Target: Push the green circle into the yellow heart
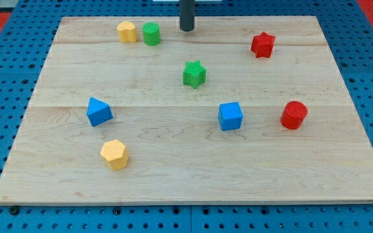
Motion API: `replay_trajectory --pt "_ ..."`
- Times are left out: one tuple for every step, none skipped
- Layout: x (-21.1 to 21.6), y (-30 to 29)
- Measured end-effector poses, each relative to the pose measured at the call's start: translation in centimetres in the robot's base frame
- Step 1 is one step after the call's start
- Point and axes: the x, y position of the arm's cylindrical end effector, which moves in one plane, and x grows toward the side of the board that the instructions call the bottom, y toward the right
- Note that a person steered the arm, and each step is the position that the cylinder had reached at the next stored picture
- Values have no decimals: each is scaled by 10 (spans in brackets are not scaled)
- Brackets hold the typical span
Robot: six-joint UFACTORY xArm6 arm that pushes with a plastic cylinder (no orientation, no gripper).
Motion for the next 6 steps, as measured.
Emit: replay_trajectory --pt "35 -40" --pt "56 -43" --pt "7 -24" --pt "-5 -94" --pt "8 -111" --pt "14 -103"
